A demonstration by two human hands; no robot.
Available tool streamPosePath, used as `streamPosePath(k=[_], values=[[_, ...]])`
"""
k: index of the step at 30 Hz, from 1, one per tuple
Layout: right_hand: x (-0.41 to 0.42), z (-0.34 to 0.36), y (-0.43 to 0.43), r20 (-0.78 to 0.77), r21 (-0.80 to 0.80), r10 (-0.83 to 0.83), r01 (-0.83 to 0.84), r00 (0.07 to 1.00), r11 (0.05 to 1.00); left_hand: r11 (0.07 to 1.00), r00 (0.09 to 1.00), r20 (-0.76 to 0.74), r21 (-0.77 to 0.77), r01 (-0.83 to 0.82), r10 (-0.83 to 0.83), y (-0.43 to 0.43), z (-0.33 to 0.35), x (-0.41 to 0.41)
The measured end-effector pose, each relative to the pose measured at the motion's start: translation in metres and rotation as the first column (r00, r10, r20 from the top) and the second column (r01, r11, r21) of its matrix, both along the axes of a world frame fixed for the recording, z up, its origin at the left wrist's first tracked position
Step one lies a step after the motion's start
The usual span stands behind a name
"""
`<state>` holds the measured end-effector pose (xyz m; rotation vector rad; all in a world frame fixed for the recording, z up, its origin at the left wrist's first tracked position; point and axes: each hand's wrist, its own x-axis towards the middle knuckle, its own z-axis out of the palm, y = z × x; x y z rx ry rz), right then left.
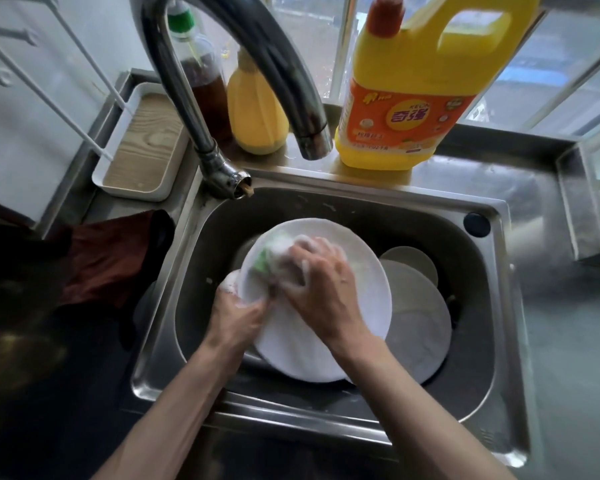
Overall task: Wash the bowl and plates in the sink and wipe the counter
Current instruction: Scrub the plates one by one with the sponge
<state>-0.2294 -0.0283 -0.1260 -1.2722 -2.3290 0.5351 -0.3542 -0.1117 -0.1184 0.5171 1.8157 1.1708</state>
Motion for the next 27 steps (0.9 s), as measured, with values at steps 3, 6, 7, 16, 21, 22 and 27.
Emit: streamPosePath(k=[3, 6, 7, 16, 21, 22, 27], values=[[0.010, -0.004, 0.013, 0.016, -0.003, -0.227, 0.227, 0.974, 0.974, 1.000, 1.000, 0.011, -0.009, 0.019, -0.019, 0.000, 0.003, 0.004], [0.007, -0.001, 0.012, 0.010, 0.002, -0.228, 0.228, 0.974, 0.974, 1.000, 1.000, -0.008, 0.024, -0.003, 0.003, 0.004, 0.005, 0.003], [0.003, 0.000, 0.009, 0.002, 0.009, -0.087, 0.087, 0.996, 0.996, 0.999, 1.000, -0.011, 0.038, 0.000, 0.001, 0.005, 0.007, 0.003], [0.008, 0.005, 0.011, 0.000, 0.021, 0.009, -0.009, 1.000, 1.000, 0.996, 1.000, -0.026, 0.090, 0.013, -0.011, 0.010, 0.008, 0.005], [0.024, 0.000, 0.021, 0.023, -0.011, -0.257, 0.257, 0.966, 0.966, 0.997, 0.999, -0.041, 0.076, 0.003, 0.000, 0.008, 0.009, 0.006], [0.019, 0.003, 0.014, -0.002, -0.012, -0.141, 0.141, 0.990, 0.990, 0.997, 0.999, -0.045, 0.080, -0.002, 0.006, 0.008, 0.009, 0.007], [0.028, 0.000, 0.012, 0.003, 0.034, -0.215, 0.215, 0.977, 0.976, 0.999, 0.999, -0.023, 0.041, 0.031, -0.030, -0.001, 0.007, 0.008]])
